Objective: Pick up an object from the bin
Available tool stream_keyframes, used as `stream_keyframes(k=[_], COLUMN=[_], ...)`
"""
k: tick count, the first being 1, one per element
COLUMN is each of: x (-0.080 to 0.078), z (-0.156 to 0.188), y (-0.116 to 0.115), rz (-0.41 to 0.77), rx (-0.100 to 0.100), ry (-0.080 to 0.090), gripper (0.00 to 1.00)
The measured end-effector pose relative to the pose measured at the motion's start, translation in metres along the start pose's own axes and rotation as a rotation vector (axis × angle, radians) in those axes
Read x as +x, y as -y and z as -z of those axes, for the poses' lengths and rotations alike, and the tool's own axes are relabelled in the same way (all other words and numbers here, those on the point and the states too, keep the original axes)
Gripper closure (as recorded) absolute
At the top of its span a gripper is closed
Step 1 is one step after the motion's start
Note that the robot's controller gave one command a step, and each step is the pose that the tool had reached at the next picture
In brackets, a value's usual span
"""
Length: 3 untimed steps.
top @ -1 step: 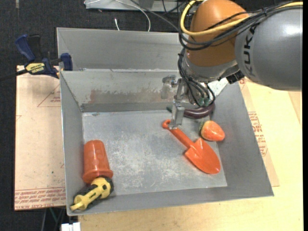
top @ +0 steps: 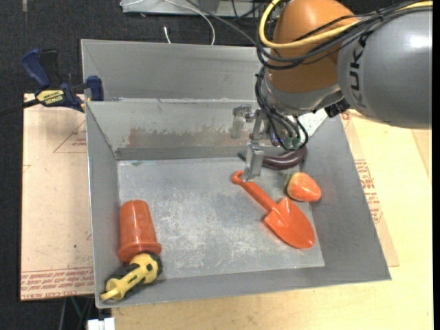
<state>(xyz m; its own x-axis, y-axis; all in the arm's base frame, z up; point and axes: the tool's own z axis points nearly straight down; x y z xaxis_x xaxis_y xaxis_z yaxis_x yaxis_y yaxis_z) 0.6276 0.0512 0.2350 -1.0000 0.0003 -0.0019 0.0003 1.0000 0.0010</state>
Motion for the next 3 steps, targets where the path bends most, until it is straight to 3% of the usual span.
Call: stream_keyframes(k=[1, 2, 3], x=[0.017, 0.028, 0.045], z=[-0.146, -0.070, -0.136], y=[0.080, 0.074, 0.074], rz=[-0.005, -0.027, -0.093], rx=[0.000, -0.004, -0.001], ry=[0.003, 0.023, -0.001], gripper=[0.00, 0.00, 0.00])
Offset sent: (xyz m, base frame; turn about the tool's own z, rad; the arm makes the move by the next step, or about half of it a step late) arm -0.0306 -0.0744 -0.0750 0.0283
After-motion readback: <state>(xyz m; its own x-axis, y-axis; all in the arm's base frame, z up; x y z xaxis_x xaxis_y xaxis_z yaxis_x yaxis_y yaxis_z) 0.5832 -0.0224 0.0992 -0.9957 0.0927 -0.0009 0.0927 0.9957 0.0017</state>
